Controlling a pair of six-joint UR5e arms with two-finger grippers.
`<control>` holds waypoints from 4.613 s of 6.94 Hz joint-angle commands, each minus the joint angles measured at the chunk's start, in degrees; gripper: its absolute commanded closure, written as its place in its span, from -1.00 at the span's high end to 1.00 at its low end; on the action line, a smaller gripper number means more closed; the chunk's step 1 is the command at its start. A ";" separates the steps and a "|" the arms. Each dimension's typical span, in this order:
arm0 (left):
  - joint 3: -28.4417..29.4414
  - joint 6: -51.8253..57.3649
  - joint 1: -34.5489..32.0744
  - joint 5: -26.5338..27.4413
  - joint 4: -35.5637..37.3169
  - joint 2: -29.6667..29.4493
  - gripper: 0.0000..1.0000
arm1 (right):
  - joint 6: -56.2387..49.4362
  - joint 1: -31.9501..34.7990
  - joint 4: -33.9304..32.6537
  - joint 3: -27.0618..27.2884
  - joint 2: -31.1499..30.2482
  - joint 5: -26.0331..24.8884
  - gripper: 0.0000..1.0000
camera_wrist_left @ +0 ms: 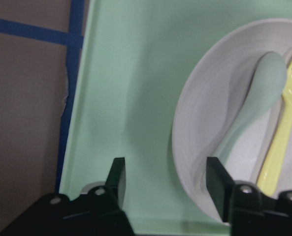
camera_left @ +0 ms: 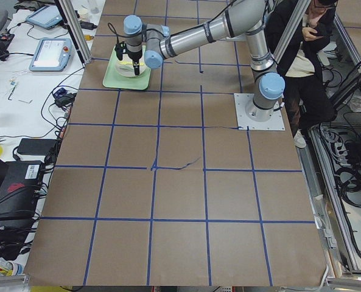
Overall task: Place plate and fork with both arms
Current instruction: 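Open the left gripper and withdraw it from the plate, then lower the right gripper over the plate onto the yellow fork, then grasp the yellow fork and place it on the tray beside the plate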
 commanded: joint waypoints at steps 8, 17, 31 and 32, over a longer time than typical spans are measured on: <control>-0.63 1.17 -0.72 4.97 -26.04 23.49 0.96 | -0.27 0.00 0.00 -0.39 0.43 0.05 1.00; -2.67 10.05 -0.99 5.68 -24.53 23.58 1.00 | 8.91 11.76 -17.10 -23.90 37.44 -2.94 1.00; -2.67 9.61 -0.99 5.68 -24.45 23.58 1.00 | 8.78 13.36 -29.71 -21.22 48.07 0.84 -0.71; -2.67 9.61 -0.99 5.68 -24.45 23.58 1.00 | 8.00 13.27 -29.01 -21.22 45.89 0.84 -0.71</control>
